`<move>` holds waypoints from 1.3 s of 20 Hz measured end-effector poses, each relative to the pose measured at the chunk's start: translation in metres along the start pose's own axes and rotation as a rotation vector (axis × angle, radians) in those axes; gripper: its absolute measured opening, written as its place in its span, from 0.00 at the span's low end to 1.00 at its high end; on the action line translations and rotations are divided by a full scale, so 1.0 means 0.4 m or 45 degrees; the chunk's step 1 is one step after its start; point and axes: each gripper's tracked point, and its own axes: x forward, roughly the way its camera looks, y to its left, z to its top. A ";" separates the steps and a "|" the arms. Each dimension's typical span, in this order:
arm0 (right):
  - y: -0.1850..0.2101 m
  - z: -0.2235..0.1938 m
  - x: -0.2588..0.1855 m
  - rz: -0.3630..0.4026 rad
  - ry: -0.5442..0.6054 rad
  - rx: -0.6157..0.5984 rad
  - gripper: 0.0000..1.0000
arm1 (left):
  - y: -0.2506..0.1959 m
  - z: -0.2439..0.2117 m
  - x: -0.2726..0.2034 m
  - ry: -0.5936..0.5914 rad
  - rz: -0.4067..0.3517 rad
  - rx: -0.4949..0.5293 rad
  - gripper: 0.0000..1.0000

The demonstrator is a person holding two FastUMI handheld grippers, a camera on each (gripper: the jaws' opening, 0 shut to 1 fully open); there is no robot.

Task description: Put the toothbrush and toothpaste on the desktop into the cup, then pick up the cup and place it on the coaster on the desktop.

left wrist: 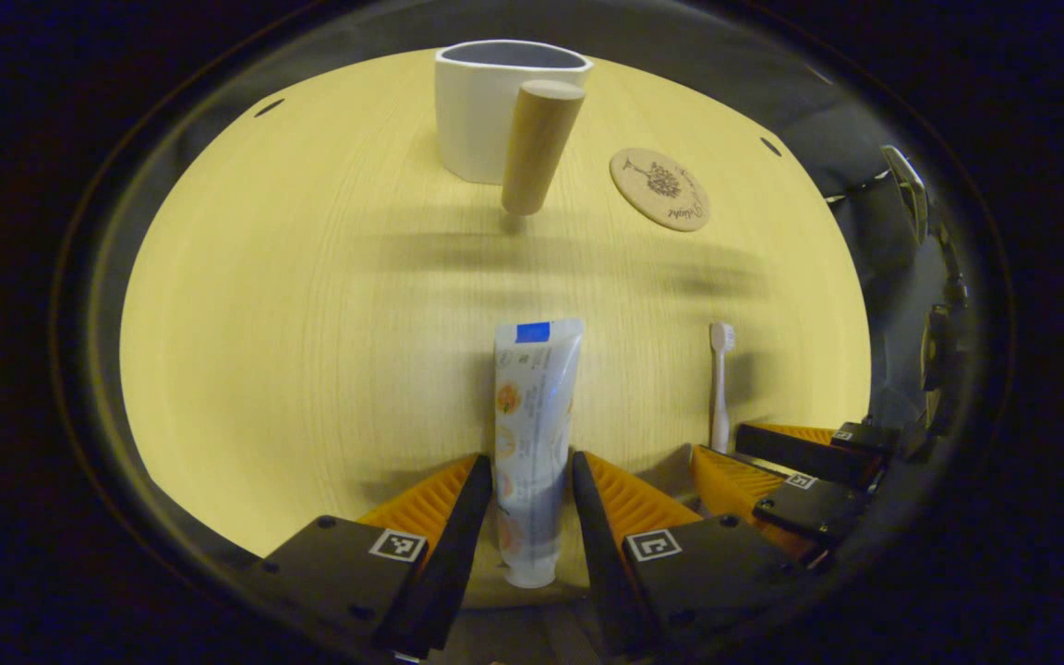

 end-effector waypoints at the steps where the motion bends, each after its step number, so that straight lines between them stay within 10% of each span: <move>1: -0.009 0.000 -0.002 -0.031 -0.011 0.015 0.66 | 0.004 -0.003 0.002 0.003 0.007 0.008 0.64; 7: -0.024 0.003 0.004 -0.028 0.014 0.083 0.17 | 0.009 -0.002 -0.001 0.011 0.004 0.007 0.50; 26: -0.020 0.014 -0.011 0.151 -0.135 0.184 0.04 | 0.020 0.015 -0.020 -0.134 -0.042 -0.075 0.25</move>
